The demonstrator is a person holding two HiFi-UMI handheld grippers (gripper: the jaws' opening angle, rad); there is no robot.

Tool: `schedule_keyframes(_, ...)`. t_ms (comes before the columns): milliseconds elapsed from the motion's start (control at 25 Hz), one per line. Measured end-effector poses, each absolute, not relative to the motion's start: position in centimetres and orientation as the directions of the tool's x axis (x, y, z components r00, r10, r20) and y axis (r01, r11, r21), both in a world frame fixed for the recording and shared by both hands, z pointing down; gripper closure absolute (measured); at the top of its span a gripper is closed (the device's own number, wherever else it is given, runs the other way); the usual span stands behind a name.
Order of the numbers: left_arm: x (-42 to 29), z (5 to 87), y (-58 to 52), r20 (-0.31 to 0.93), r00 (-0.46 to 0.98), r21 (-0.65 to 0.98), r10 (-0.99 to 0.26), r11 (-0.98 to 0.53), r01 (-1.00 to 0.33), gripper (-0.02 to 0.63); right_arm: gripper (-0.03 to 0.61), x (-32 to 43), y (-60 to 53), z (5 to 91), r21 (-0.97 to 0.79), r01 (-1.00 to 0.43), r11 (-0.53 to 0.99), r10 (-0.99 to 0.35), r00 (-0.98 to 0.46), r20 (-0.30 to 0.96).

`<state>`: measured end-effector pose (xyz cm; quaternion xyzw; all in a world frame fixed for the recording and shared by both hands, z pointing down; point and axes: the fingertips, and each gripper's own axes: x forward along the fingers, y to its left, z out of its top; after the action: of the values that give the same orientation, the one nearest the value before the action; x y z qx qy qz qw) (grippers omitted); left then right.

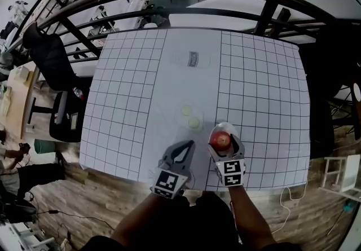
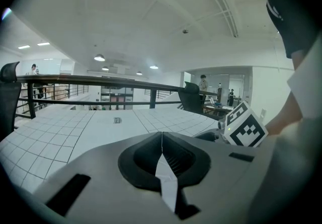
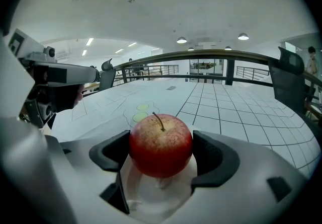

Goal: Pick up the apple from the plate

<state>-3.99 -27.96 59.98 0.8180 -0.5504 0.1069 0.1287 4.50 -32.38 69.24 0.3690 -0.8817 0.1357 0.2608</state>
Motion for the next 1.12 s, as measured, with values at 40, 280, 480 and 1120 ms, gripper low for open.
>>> schedule_keyframes(40,-4.1,59.9,-28.0,0.313,0.369,0.09,-0.875,-0.36,-0.929,0.591,0.206,4.5,-32.4,69.2,-0.045,-0.72,0.692,-0.578,-0.591,0.562)
schedule_keyframes(280,-4.2,59.6,-27.9,0.293,0.372,0.078,-0.881,-0.366,-0.927,0.591,0.206,4.3,-32.0,69.1,-0.06,-0.708,0.704,-0.561,-0.607,0.563)
schedule_keyframes(480,-4.1,59.1,-27.7,0.293,0.374,0.08,-0.88,-0.367,-0.927,0.591,0.205,4.1,-31.9,67.0,-0.042,-0.691,0.721,-0.567,-0.624,0.537)
schedule_keyframes(1120,-3.6,54.7,-27.7,0.211,0.398,0.102,-0.893,-0.385,-0.917,0.591,0.201,4.5,-31.6,55.5,0.045,-0.672,0.739,-0.632,-0.668,0.393)
